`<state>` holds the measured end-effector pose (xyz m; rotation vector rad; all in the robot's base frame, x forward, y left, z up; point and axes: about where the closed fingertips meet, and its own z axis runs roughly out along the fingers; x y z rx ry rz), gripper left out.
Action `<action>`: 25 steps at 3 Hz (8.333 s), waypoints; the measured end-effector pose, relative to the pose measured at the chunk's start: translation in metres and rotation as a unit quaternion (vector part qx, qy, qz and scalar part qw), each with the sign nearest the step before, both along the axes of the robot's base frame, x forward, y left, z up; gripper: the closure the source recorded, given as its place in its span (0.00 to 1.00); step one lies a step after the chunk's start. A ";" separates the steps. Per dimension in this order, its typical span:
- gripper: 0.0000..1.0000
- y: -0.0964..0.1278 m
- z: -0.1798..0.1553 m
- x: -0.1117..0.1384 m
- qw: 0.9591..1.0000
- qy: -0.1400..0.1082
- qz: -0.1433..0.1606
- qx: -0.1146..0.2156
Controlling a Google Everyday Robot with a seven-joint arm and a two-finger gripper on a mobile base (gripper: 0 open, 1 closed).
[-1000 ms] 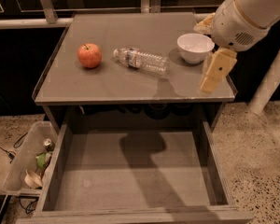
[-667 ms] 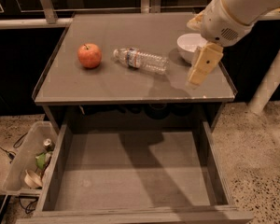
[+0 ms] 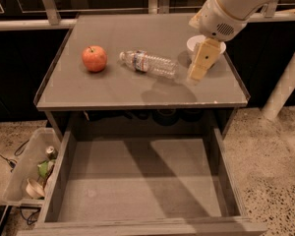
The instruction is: Place water bottle into top drawer
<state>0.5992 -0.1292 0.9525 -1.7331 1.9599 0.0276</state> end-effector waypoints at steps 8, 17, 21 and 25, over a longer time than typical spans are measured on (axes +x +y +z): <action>0.00 0.098 -0.107 0.103 0.997 0.050 -0.023 0.061; 1.00 0.051 -0.050 0.016 0.995 0.029 0.008 0.097; 1.00 0.022 -0.081 -0.090 0.994 -0.032 -0.053 0.090; 1.00 0.027 -0.237 -0.159 0.993 -0.001 -0.010 0.118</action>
Offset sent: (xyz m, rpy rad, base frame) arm 0.0922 0.0512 -0.0374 0.2411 -0.0180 0.0042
